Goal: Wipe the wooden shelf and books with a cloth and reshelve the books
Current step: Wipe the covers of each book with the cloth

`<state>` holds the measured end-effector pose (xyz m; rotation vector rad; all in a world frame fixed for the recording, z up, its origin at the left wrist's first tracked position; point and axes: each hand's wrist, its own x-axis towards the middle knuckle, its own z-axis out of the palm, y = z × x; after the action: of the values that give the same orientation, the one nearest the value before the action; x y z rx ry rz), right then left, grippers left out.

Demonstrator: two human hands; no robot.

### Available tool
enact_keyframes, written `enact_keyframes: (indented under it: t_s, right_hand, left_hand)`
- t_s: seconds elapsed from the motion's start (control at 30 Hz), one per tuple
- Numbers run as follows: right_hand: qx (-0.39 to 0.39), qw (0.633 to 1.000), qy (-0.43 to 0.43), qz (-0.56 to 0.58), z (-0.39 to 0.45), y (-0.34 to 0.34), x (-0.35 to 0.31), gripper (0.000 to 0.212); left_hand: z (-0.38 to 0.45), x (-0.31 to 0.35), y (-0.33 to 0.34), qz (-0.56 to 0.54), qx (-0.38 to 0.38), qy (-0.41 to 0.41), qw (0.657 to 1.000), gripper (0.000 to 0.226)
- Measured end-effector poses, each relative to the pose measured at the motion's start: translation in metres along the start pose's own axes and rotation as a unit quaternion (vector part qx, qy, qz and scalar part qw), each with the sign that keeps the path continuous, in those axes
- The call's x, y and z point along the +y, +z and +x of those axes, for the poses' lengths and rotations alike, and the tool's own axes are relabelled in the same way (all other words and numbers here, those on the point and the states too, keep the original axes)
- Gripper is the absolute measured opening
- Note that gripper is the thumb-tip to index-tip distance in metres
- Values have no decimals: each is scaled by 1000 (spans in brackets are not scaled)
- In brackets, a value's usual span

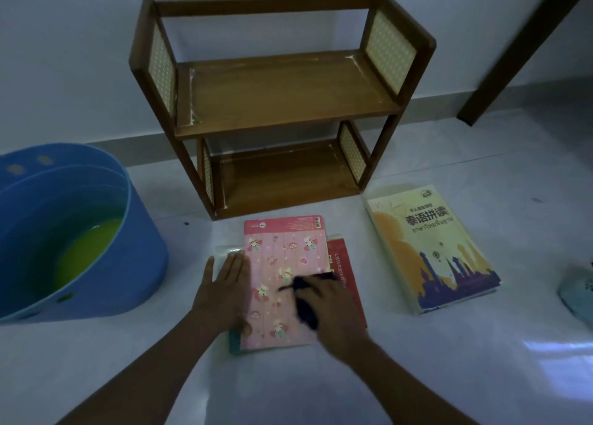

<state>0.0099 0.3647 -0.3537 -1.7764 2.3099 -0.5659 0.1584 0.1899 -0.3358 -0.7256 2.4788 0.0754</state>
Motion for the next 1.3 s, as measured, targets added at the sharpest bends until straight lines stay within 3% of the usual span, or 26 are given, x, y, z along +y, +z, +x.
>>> enact_keyframes:
  t_s: [0.07,0.13,0.2,0.3,0.43,0.53,0.6,0.7,0.8,0.93,1.0,1.1,1.2,1.3]
  right_hand:
    - [31,984,167,-46,4,-23,34,39]
    - [-41,956,276,-87,3,-35,61,43]
    - [-138,940,296,-104,-1,-41,72,53]
    - [-240,926,274,-101,5,-46,76,70]
    - [-369,884,287,-15,33,-70,92,85]
    - [-264,940,211,44,41,-88,83,86]
    - [-158,958,164,174,44,-95,68,81]
    - [-47,931,183,313,55,-105,43,53]
    - [21,933,189,304,73,-123,21,17]
    - [65,917,199,341,74,-128,17,16]
    - [57,915,211,340,69,-120,17,14]
    - [41,931,232,279,58,-101,13,15]
    - [58,916,247,310,50,-81,7,20]
    - [77,916,255,300,61,-75,5,17]
  left_hand:
    - [-2,10,-2,-9,7,30,999,124]
    - [-6,24,8,-47,-37,82,995,130]
    - [-15,43,22,-57,-61,107,991,132]
    - [-20,51,39,-58,20,91,994,103]
    - [-37,37,-8,-81,-49,132,987,74]
    - [-49,21,-70,-235,44,135,962,43]
    - [-56,6,-110,-350,121,112,922,25]
    - [-64,-18,-153,-470,185,99,857,26]
    - [-74,-36,-171,-535,200,104,814,24]
    - [-78,-57,-152,-649,239,26,722,42]
    - [-69,-54,-124,-653,211,-13,727,45]
    - [-48,-24,-77,-648,149,-19,746,25]
    - [-29,9,-46,-649,190,-35,736,23]
    - [-18,23,-40,-664,237,-79,704,16]
